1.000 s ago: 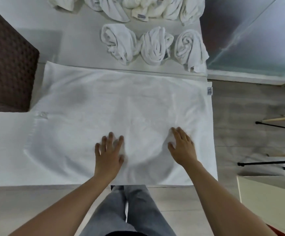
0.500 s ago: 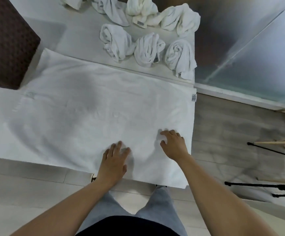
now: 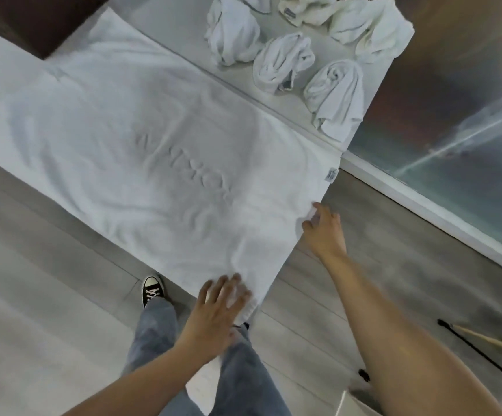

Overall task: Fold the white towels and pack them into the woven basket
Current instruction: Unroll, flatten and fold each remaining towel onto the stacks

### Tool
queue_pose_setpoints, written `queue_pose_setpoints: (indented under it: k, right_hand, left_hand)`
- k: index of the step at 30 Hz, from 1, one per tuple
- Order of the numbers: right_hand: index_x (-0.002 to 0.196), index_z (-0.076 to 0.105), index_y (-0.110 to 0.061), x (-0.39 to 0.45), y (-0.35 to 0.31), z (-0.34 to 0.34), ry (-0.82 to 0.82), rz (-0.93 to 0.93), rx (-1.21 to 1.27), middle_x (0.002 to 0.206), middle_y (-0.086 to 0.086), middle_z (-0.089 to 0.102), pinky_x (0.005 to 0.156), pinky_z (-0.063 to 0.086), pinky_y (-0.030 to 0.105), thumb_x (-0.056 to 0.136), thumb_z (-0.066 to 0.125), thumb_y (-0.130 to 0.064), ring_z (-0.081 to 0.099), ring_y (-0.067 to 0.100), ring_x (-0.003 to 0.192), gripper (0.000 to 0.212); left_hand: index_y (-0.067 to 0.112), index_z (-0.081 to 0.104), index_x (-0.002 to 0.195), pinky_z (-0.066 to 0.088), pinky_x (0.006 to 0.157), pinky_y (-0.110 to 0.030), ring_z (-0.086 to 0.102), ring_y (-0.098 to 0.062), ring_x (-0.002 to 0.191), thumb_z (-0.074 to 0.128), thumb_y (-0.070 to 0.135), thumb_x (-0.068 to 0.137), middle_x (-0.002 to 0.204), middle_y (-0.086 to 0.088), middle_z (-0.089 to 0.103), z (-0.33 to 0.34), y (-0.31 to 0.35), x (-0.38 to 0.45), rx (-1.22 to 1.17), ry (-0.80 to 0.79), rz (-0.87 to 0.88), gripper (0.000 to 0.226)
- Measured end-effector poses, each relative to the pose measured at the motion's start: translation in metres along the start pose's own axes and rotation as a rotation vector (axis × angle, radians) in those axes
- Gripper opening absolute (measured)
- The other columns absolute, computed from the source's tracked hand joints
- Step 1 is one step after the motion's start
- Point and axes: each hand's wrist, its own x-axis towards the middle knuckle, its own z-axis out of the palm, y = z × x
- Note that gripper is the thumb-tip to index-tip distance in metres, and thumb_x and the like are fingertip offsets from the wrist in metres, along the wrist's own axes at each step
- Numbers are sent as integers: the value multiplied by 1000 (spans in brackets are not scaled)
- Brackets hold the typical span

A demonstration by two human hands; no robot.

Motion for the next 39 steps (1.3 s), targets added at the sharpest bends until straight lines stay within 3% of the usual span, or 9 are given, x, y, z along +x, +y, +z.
queue_pose_setpoints:
  k: [6, 11, 14, 17, 23, 26, 32, 37, 39]
  right_hand:
    - [151, 37, -42, 34, 1, -21, -44, 30, 207, 141, 1, 51, 105, 48, 45, 94, 63, -36, 50, 21, 129, 63]
    - [132, 62, -37, 62, 2, -16, -50, 131, 511, 125, 1, 65, 97, 57, 44, 82, 72, -34, 68, 18, 107, 51]
    - [114, 74, -20, 69, 0, -20, 70, 152, 524, 107, 9, 74, 80, 59, 27, 91, 71, -16, 72, 20, 87, 24]
    - [102, 76, -13, 70, -4, -19, 166, 124, 469, 89, 5, 74, 57, 49, 11, 92, 69, -13, 67, 11, 68, 12]
    - [123, 64, -21, 72, -18, -20, 185, 164, 470, 118, -1, 62, 81, 47, 28, 85, 80, -30, 62, 19, 99, 42]
    - [121, 66, -20, 79, -25, -24, 226, 118, 465, 118, 3, 67, 85, 52, 31, 86, 79, -26, 65, 19, 98, 38]
    - [131, 67, -14, 91, -49, -28, 108, 42, 367, 131, 4, 63, 91, 42, 23, 100, 60, -15, 61, 22, 116, 31]
    - [111, 74, -15, 84, -86, -54, 301, -83, 368, 91, -6, 65, 62, 45, 10, 103, 49, -9, 62, 10, 77, 28]
    - [117, 72, -16, 78, -112, -61, 368, -157, 386, 90, -9, 61, 66, 47, 15, 102, 50, -10, 57, 8, 73, 27]
  left_hand:
    - [25, 49, 133, 48, 94, -51, 57, -34, 109, 95, 44, 49, 132, -12, 51, 6, 21, 14, -22, 92, -93, 97]
    - [21, 48, 134, 54, 92, -51, 59, -33, 103, 95, 16, 36, 128, -12, 48, 11, 25, 8, 6, 130, -113, 109]
    - [22, 54, 128, 57, 83, -47, 62, -31, 99, 94, 11, 26, 125, -11, 54, 5, 26, 10, -17, 152, -137, 110]
    - [24, 56, 123, 55, 84, -43, 63, -27, 102, 93, 17, 43, 126, -4, 58, 5, 18, 7, -56, 199, -98, 88]
    - [26, 59, 105, 57, 76, -29, 67, -13, 87, 55, 28, 93, 100, 9, 67, -9, 13, -6, -255, 379, -97, 12]
    - [27, 48, 104, 49, 59, -24, 60, -9, 73, 35, 37, 98, 87, 10, 64, -27, 20, -12, -434, 386, -247, 17]
    - [18, 47, 103, 39, 54, -15, 47, -8, 61, 45, 30, 104, 80, 5, 62, -53, 23, -26, -697, 501, -421, 12]
    - [23, 46, 93, 36, 51, -33, 47, -19, 57, 45, 24, 103, 60, -1, 48, -74, 6, -34, -975, 569, -531, 10]
    - [23, 48, 92, 36, 53, -35, 47, -17, 56, 45, 22, 102, 63, -5, 51, -87, -10, -37, -1067, 599, -606, 11]
